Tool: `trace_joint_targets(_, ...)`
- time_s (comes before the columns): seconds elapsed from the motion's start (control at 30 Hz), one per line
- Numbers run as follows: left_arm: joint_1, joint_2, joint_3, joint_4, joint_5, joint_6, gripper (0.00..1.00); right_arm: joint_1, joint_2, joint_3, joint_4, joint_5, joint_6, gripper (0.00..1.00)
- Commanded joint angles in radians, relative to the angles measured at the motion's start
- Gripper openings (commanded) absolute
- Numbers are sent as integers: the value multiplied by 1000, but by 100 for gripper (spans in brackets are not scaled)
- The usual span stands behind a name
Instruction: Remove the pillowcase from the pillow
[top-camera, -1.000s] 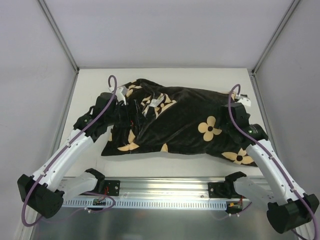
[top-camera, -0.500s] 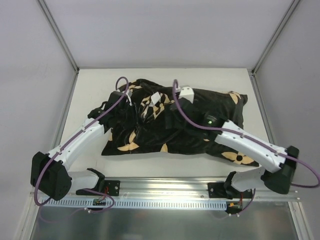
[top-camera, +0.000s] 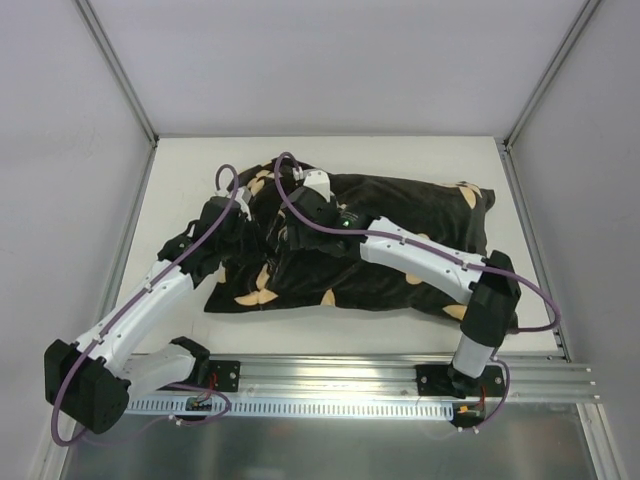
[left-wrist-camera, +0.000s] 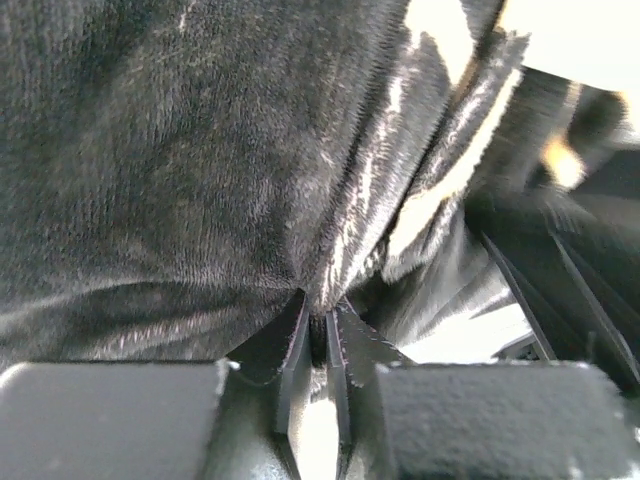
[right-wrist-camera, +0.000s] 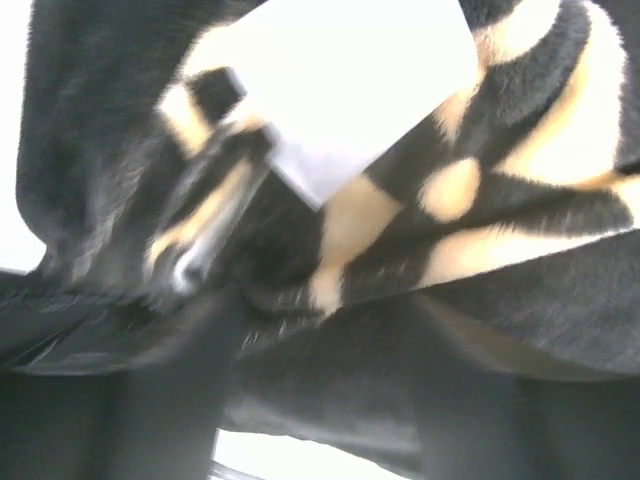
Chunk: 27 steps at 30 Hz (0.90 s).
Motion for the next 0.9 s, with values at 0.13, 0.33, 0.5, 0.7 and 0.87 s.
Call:
trace_joint_targets(0.13, 37, -125, -34, -12, 28, 6, 0, -48, 16, -5, 24, -14, 102, 1)
trace_joint_targets(0.33, 146, -133, -40, -17, 86, 39, 0, -64, -235, -252, 61, 60, 119, 1)
trace_joint_targets(0.5, 267, -143, -66, -37, 102, 42, 0, -90, -514, -526, 44, 136, 162, 1)
trace_joint_targets(0.7, 395, -154, -123, -55, 131, 11, 0, -149, -840, -766, -72, 241, 268, 1)
trace_joint_targets(0.87, 450, -151, -121, -54, 114, -62, 0, -189, -949, -867, -82, 200, 280, 1)
